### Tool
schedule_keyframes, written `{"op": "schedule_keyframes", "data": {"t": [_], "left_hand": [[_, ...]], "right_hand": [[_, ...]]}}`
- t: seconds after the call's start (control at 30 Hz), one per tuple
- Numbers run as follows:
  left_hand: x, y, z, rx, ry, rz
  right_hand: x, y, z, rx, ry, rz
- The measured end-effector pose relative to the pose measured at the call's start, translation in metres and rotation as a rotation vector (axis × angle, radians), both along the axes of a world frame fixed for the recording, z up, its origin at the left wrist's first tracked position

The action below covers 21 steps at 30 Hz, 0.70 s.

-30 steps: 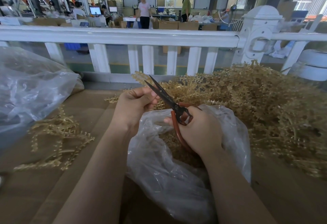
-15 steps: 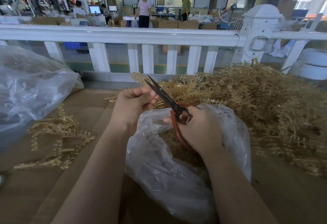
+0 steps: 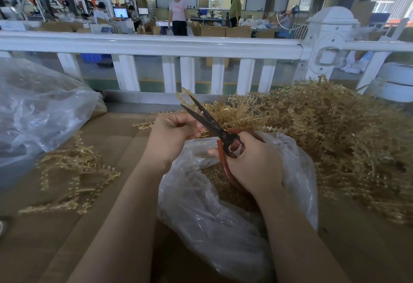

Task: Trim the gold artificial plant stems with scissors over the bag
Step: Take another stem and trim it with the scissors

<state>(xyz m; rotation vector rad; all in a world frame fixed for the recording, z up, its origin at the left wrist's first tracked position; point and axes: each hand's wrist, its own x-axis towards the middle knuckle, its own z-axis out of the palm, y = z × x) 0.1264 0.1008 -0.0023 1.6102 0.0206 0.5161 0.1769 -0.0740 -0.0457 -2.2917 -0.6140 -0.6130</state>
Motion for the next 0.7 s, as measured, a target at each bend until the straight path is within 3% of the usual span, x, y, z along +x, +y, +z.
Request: {"op": "schedule_keyframes", "data": {"t": [0.7], "left_hand": [[0.0001, 0.0046, -0.0023, 0.036, -0.02, -0.012]], "right_hand": [[0.0008, 0.001, -0.0013, 0.001, 0.0, 0.017]]}}
